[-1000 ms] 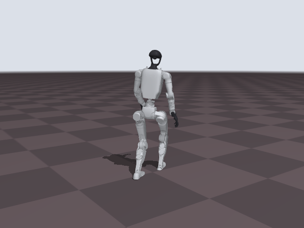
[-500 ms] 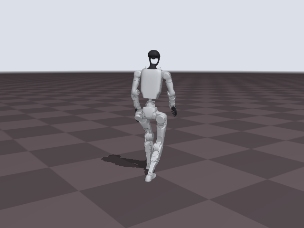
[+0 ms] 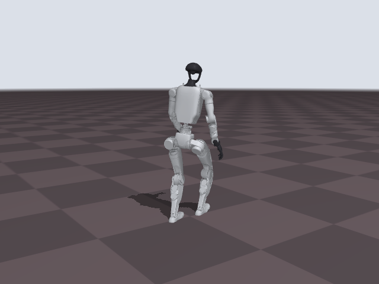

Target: Walk

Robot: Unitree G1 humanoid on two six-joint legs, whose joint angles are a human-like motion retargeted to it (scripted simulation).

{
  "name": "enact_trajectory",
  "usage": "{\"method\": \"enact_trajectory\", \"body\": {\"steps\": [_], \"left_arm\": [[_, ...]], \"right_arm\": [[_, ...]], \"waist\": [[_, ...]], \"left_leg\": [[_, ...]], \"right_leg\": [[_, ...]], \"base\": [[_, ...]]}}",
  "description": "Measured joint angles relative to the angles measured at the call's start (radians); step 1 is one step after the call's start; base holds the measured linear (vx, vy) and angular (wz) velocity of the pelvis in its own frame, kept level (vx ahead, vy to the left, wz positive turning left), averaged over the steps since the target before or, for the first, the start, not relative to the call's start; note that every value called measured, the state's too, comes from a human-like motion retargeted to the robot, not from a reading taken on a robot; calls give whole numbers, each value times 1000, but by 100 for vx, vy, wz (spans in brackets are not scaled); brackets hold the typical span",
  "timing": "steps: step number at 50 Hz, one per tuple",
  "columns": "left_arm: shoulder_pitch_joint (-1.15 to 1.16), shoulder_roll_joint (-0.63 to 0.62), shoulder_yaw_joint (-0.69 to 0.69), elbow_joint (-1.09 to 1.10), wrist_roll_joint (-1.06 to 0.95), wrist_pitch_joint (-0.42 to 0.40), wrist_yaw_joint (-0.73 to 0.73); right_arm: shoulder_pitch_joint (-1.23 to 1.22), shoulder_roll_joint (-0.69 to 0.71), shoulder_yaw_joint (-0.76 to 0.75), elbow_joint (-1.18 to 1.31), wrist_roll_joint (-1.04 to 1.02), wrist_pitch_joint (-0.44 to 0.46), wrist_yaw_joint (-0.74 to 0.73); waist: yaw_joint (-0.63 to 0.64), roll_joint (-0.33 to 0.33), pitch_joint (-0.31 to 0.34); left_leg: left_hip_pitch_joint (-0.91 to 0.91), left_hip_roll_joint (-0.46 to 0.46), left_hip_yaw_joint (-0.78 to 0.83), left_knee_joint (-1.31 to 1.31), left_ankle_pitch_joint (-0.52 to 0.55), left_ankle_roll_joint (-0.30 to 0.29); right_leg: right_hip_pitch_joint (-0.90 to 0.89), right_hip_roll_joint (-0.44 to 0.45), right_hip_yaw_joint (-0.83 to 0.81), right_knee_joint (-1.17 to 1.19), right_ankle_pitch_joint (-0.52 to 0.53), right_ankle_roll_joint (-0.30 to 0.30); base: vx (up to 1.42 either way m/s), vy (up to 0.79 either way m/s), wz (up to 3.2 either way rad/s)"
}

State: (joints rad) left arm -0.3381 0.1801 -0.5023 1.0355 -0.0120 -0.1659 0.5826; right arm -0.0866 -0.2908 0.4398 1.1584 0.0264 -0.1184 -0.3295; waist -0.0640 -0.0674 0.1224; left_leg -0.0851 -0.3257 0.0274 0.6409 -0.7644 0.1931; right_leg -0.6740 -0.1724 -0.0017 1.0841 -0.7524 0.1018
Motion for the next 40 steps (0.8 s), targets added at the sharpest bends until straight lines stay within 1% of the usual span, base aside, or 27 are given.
{"method": "enact_trajectory", "body": {"steps": [3, 8, 10, 11, 13, 15, 16, 18, 20, 22, 24, 27, 30, 35, 38, 40], "left_arm": [[-1, -14, -14, 17, 14, -5, -24], [71, -34, -48, 61, 43, -10, -76], [108, -38, -60, 80, 55, -11, -95], [126, -37, -65, 89, 60, -11, -101], [160, -34, -74, 104, 68, -10, -109], [179, -29, -77, 111, 77, -7, -118], [186, -27, -77, 110, 80, -4, -119], [193, -22, -78, 106, 84, 3, -117], [195, -16, -77, 97, 86, 7, -111], [196, -10, -73, 84, 77, 10, -107], [198, -5, -67, 69, 64, 9, -103], [206, -2, -56, 47, 41, 4, -101], [211, -1, -47, 29, 24, -3, -101], [207, 0, -40, 11, 17, -7, -103], [205, -1, -40, 1, 16, -7, -110], [203, -4, -43, -3, 15, -7, -116]], "right_arm": [[0, 2, 4, -12, 5, -6, 5], [-17, 6, 25, -32, 13, -20, 10], [-27, 7, 34, -41, 15, -27, 6], [-34, 7, 38, -45, 16, -30, 3], [-45, 8, 47, -54, 14, -35, -3], [-71, 0, 51, -61, 14, -36, -5], [-82, -3, 53, -63, 11, -36, -8], [-105, -9, 53, -63, 3, -34, -15], [-129, -12, 53, -56, -8, -32, -21], [-150, -11, 53, -47, -17, -30, -22], [-166, -8, 52, -42, -20, -28, -20], [-182, 0, 49, -45, -15, -28, -15], [-192, 5, 43, -56, -1, -29, -11], [-206, 16, 33, -73, 10, -32, -4], [-200, 28, 32, -78, 12, -31, 2], [-189, 34, 32, -76, 13, -30, 7]], "waist": [[19, 31, -24], [37, 71, -22], [48, 109, -15], [57, 138, -13], [77, 177, -6], [102, 237, -5], [114, 248, -2], [137, 257, 3], [158, 248, 7], [176, 227, 10], [191, 204, 13], [207, 177, 12], [210, 150, 5], [183, 101, -26], [163, 85, -49], [155, 80, -58]], "left_leg": [[-2, 40, 3, 28, -19, -12], [8, 98, -6, 217, -67, -46], [1, 155, -11, 347, -80, -74], [-9, 200, -13, 428, -76, -94], [-28, 271, -10, 595, -40, -133], [-89, 375, -25, 775, 52, -180], [-123, 405, -29, 850, 99, -189], [-195, 451, -35, 975, 163, -189], [-272, 476, -38, 1054, 173, -166], [-345, 481, -33, 1073, 134, -127], [-414, 471, -23, 1039, 85, -93], [-505, 440, -8, 914, 29, -71], [-575, 391, 5, 729, 2, -74], [-649, 281, -1, 395, 40, -107], [-664, 238, -12, 268, 65, -116], [-663, 223, -17, 230, 80, -119]], "right_leg": [[-23, 71, 4, -127, 24, 4], [27, 140, -14, -78, 69, -22], [67, 191, -39, -52, 85, -44], [89, 228, -59, -48, 89, -59], [117, 282, -87, -9, 75, -89], [167, 359, -128, -53, 75, -128], [184, 376, -136, -59, 66, -142], [217, 398, -143, -71, 44, -164], [250, 401, -141, -82, 20, -176], [285, 392, -133, -93, -4, -175], [319, 380, -124, -105, -22, -170], [362, 367, -109, -131, -33, -158], [396, 345, -96, -162, -40, -146], [413, 285, -89, -212, -49, -137], [411, 263, -85, -220, -59, -141], [418, 256, -80, -218, -68, -144]], "base": [[-3, -3, -44], [-1, -5, -21], [0, -7, -26], [1, -7, -34], [0, -7, -37], [-2, -8, -30], [-4, -8, -19], [-4, -7, -6], [-3, -7, 2], [-1, -3, 2], [0, 0, 0], [0, 0, 0], [0, 0, 0], [-2, 0, 6], [-6, 1, 10], [-3, 1, 0]]}}
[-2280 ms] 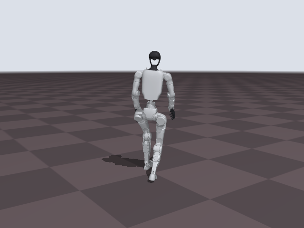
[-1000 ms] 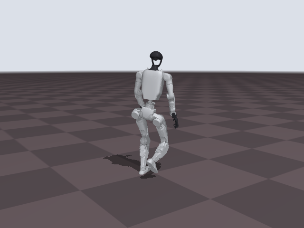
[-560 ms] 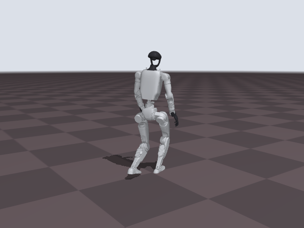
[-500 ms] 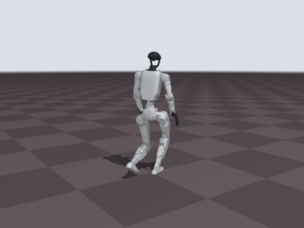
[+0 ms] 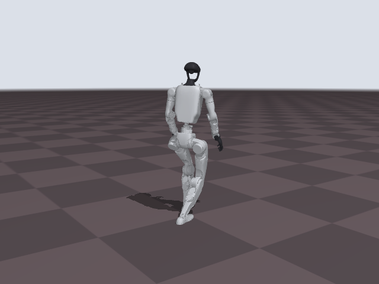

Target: Walk

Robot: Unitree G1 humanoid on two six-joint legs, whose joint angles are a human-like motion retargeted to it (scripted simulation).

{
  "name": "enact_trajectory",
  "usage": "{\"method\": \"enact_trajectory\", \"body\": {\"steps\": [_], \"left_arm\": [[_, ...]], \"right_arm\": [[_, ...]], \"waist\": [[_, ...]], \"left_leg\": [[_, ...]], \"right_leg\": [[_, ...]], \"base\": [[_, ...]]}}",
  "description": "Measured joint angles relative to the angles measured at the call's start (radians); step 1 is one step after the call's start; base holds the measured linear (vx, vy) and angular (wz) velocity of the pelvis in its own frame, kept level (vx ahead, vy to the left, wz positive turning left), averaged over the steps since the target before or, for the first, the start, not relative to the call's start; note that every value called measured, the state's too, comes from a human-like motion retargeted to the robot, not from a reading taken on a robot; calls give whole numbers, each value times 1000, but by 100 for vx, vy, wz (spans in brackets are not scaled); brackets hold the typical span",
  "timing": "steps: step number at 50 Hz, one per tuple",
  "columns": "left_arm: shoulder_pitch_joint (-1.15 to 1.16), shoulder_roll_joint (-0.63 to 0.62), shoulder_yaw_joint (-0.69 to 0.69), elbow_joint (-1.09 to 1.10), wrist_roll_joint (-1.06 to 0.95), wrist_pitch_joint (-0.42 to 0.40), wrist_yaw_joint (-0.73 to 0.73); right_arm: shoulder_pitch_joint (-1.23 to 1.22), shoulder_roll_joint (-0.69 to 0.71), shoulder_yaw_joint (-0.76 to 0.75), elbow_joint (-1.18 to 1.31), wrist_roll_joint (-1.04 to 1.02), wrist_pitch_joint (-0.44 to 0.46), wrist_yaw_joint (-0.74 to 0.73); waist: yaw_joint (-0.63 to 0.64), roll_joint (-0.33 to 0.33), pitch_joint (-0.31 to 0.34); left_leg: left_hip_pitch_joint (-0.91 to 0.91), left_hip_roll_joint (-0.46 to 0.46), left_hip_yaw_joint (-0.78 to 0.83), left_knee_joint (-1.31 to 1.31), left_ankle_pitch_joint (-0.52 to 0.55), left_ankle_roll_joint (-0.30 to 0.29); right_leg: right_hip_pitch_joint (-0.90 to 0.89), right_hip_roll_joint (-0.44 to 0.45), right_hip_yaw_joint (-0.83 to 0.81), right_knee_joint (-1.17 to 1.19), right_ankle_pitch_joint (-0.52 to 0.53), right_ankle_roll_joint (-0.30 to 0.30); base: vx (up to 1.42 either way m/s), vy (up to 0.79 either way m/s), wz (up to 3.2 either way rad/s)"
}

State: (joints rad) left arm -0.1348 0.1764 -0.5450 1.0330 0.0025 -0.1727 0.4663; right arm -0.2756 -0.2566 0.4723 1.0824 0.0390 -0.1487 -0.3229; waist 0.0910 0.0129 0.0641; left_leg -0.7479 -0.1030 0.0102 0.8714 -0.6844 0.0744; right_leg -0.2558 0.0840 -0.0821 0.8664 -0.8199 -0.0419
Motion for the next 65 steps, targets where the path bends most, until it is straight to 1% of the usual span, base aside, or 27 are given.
{"method": "enact_trajectory", "body": {"steps": [5, 8, 10, 12, 15, 17, 19, 20, 22, 25, 27, 30, 32, 37, 39, 42, 45, 48, 50, 52, 53, 55, 56, 58, 60, 61, 65], "left_arm": [[-12, -1, -9, 3, -5, 0, -17], [-24, 3, -13, 16, -3, -1, -20], [-31, 5, -13, 27, -5, 0, -22], [-37, 6, -12, 38, -8, 2, -21], [-49, 8, -11, 50, -10, 6, -14], [-56, 12, -6, 53, -10, 9, -5], [-63, 18, 2, 52, -12, 11, 5], [-67, 20, 7, 50, -14, 13, 12], [-77, 24, 16, 49, -17, 17, 25], [-92, 23, 29, 51, -22, 30, 43], [-101, 20, 38, 51, -27, 37, 51], [-114, 12, 47, 49, -32, 41, 61], [-123, 8, 51, 46, -30, 38, 63], [-144, -1, 41, 26, -13, 20, 55], [-149, -10, 33, 16, -3, 14, 48], [-139, -22, 19, 8, 8, 8, 34], [-111, -27, 7, 12, 22, 5, 17], [-76, -29, -1, 29, 35, 1, 4], [-53, -28, -5, 45, 43, -1, -2], [-32, -24, -6, 64, 49, -1, -7], [-24, -21, -5, 73, 52, -1, -8], [-9, -13, -3, 85, 59, 2, -10], [-6, -11, -2, 88, 63, 5, -10], [-2, -6, 2, 90, 70, 11, -7], [-2, 1, 7, 85, 70, 17, -2], [-3, 5, 9, 80, 67, 18, 0], [-3, 18, 20, 54, 44, 15, 7]], "right_arm": [[40, 6, 5, 22, -7, 3, 17], [69, 6, 4, 44, -14, 6, 30], [90, 4, 2, 60, -21, 8, 38], [111, 0, -1, 74, -27, 11, 46], [136, -12, -6, 87, -34, 15, 59], [148, -16, -8, 88, -32, 18, 65], [152, -20, -13, 82, -30, 20, 68], [152, -22, -17, 78, -30, 21, 66], [152, -27, -25, 67, -29, 23, 58], [152, -32, -34, 54, -25, 24, 42], [152, -34, -38, 49, -19, 25, 34], [152, -33, -43, 47, -11, 26, 21], [150, -32, -45, 48, -7, 28, 17], [146, -29, -48, 57, -7, 35, 12], [147, -29, -47, 61, -9, 36, 12], [151, -27, -43, 70, -10, 36, 14], [157, -23, -39, 79, -7, 34, 12], [154, -23, -38, 85, -6, 28, -2], [149, -24, -38, 86, -6, 22, -14], [141, -26, -36, 85, -7, 18, -26], [135, -27, -35, 83, -9, 16, -32], [122, -32, -32, 75, -12, 12, -41], [114, -35, -31, 70, -15, 12, -45], [98, -41, -29, 60, -21, 12, -53], [80, -44, -28, 54, -32, 13, -61], [71, -43, -28, 54, -37, 13, -62], [40, -35, -25, 51, -52, 13, -60]], "waist": [[-6, 7, 7], [-11, 4, 22], [-20, -13, 34], [-37, -52, 45], [-72, -150, 58], [-90, -187, 62], [-107, -207, 64], [-116, -213, 66], [-132, -211, 69], [-154, -192, 76], [-164, -172, 79], [-176, -147, 80], [-177, -132, 76], [-152, -84, 44], [-141, -73, 30], [-131, -69, 25], [-124, -66, 39], [-116, -48, 58], [-108, -20, 71], [-93, 31, 79], [-83, 67, 83], [-63, 120, 90], [-54, 137, 93], [-37, 156, 100], [-19, 155, 105], [-9, 150, 106], [30, 128, 106]], "left_leg": [[30, -7, -5, 62, 20, 6], [65, -21, -1, 127, 22, 19], [96, -49, 10, 155, 22, 33], [135, -105, 33, 153, 24, 53], [212, -237, 74, 90, 31, 88], [257, -291, 81, 47, 28, 106], [302, -324, 81, 5, 21, 121], [326, -335, 78, -16, 16, 128], [374, -341, 68, -49, 0, 136], [444, -329, 54, -86, -29, 139], [482, -310, 46, -101, -51, 136], [528, -283, 37, -128, -72, 129], [555, -267, 33, -158, -77, 126], [581, -208, 32, -209, -87, 113], [583, -194, 31, -210, -95, 109], [610, -191, 21, -198, -110, 106], [647, -188, 8, -144, -131, 95], [673, -161, -3, -40, -153, 73], [677, -119, -6, 62, -166, 50], [665, -42, -8, 205, -164, 12], [654, 12, -10, 290, -154, -13], [627, 103, -10, 460, -91, -63], [599, 138, -11, 540, -38, -81], [538, 194, -12, 680, 49, -99], [471, 227, -12, 780, 85, -88], [437, 241, -11, 808, 76, -72], [303, 271, 3, 807, -17, 0]], "right_leg": [[61, 6, 19, 31, -29, -1], [107, -2, 35, 77, -44, 11], [132, -27, 48, 130, -49, 29], [147, -84, 64, 211, -41, 64], [158, -221, 96, 378, 15, 150], [128, -283, 112, 502, 126, 200], [73, -339, 120, 624, 222, 223], [42, -365, 123, 679, 256, 225], [-26, -404, 121, 758, 264, 204], [-131, -440, 107, 802, 199, 152], [-201, -440, 86, 765, 135, 121], [-301, -420, 55, 641, 58, 97], [-357, -390, 42, 522, 32, 98], [-460, -257, 45, 205, 33, 123], [-480, -221, 53, 132, 44, 127], [-476, -200, 62, 109, 58, 125], [-440, -191, 60, 153, 71, 114], [-380, -166, 44, 204, 80, 94], [-335, -130, 22, 229, 88, 75], [-289, -65, -14, 234, 92, 47], [-264, -20, -36, 227, 94, 29], [-224, 51, -69, 219, 82, -5], [-205, 74, -80, 210, 75, -20], [-172, 105, -92, 196, 59, -43], [-141, 116, -91, 181, 41, -54], [-124, 118, -87, 171, 35, -54], [-53, 123, -67, 116, 25, -41]], "base": [[0, 2, -12], [2, 3, -13], [3, 3, 0], [6, 5, 12], [8, 5, 23], [2, 3, 5], [0, 0, 0], [0, 0, 0], [3, 2, -9], [6, 2, -16], [6, 0, -13], [0, 0, 0], [0, 0, 0], [-1, 1, -21], [-1, 1, -11], [0, 0, 0], [0, 0, 0], [0, 0, 0], [1, -5, -12], [2, -6, -26], [3, -7, -35], [2, -6, -31], [-1, -6, -19], [-1, -3, -5], [0, 0, 0], [0, 0, 0], [0, 0, 0]]}}
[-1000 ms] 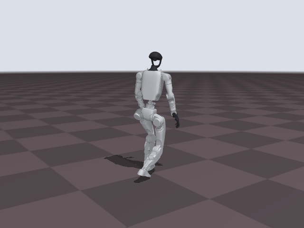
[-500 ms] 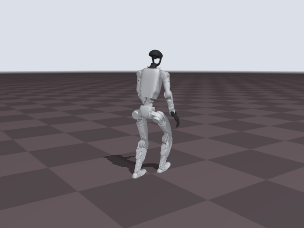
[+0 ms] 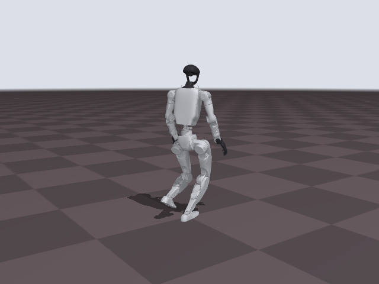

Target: Walk

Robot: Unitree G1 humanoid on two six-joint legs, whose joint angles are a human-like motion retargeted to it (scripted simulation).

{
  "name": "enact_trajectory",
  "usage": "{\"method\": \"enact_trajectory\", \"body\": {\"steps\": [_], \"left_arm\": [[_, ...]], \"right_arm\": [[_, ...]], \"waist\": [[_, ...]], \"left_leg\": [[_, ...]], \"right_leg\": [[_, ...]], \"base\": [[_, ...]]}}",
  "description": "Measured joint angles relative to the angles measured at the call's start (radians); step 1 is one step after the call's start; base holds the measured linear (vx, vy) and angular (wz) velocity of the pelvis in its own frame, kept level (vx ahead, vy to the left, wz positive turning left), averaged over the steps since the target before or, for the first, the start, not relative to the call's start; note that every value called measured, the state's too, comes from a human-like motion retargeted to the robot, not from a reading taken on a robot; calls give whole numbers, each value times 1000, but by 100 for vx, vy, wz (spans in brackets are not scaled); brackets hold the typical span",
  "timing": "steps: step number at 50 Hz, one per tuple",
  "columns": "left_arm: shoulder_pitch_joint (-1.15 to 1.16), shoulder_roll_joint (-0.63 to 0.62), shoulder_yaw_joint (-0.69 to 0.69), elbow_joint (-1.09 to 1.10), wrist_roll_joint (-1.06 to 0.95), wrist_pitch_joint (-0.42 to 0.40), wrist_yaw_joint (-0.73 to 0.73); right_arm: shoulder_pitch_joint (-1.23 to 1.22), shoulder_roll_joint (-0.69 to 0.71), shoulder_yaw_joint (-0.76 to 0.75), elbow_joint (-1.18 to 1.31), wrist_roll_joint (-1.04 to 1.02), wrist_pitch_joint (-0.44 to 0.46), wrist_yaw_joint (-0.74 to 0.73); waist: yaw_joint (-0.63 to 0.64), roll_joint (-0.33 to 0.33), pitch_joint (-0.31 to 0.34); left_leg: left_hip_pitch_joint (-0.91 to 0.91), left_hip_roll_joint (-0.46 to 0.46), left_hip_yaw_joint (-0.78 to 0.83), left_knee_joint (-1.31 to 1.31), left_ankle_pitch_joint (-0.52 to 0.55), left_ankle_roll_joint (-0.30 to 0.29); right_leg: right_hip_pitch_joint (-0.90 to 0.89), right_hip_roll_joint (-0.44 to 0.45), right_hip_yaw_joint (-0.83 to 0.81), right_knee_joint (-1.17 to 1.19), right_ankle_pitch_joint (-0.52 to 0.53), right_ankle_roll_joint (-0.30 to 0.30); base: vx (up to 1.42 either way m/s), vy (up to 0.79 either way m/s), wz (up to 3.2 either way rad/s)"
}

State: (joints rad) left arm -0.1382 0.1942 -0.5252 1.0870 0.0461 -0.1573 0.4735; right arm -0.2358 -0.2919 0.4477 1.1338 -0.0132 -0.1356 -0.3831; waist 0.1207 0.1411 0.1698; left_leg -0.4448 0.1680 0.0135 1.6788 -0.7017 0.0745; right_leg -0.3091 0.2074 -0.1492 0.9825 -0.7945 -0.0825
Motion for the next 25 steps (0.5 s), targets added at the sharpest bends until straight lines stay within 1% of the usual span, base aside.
{"method": "enact_trajectory", "body": {"steps": [3, 6, 11, 14, 17, 20, 23, 25], "left_arm": [[2, 1, 6, -22, -27, -7, 4], [3, -5, 8, -38, -44, -15, 4], [4, -15, 6, -51, -54, -21, -4], [8, -21, 1, -53, -58, -21, -10], [14, -26, -5, -48, -61, -22, -15], [20, -32, -15, -32, -61, -20, -20], [23, -33, -22, -10, -58, -18, -23], [21, -30, -25, 5, -54, -17, -23]], "right_arm": [[-16, 8, 1, -5, 5, 0, 9], [-25, 15, 2, -10, 18, -1, 17], [-36, 33, 8, -19, 27, -3, 32], [-36, 54, 15, -21, 27, -4, 44], [-20, 67, 22, -13, 25, -4, 54], [6, 70, 27, 2, 26, -3, 63], [35, 66, 27, 21, 21, -2, 72], [54, 60, 25, 32, 16, 0, 78]], "waist": [[20, -20, 1], [30, -45, -3], [20, -93, -31], [10, -116, -54], [5, -125, -69], [4, -125, -72], [-1, -137, -68], [-13, -161, -63]], "left_leg": [[-84, -26, 14, -123, -71, 32], [-152, -80, 21, -299, -102, 36], [-238, -203, -5, -612, -70, 16], [-261, -257, -26, -742, -41, 11], [-261, -281, -41, -780, -8, 10], [-247, -287, -46, -745, 22, 14], [-223, -304, -35, -705, 39, 26], [-200, -335, -16, -697, 46, 39]], "right_leg": [[52, -9, 17, -41, -2, 18], [90, -30, 32, -77, -6, 32], [108, -85, 44, -125, -16, 39], [102, -109, 53, -131, -29, 35], [108, -115, 67, -120, -47, 29], [129, -111, 88, -93, -69, 28], [148, -124, 111, -42, -78, 41], [150, -157, 124, 21, -78, 62]], "base": [[2, 4, -3], [2, 5, 0], [0, 0, 0], [0, 0, 0], [0, 1, -7], [3, 2, -26], [2, 2, -15], [0, 0, 0]]}}
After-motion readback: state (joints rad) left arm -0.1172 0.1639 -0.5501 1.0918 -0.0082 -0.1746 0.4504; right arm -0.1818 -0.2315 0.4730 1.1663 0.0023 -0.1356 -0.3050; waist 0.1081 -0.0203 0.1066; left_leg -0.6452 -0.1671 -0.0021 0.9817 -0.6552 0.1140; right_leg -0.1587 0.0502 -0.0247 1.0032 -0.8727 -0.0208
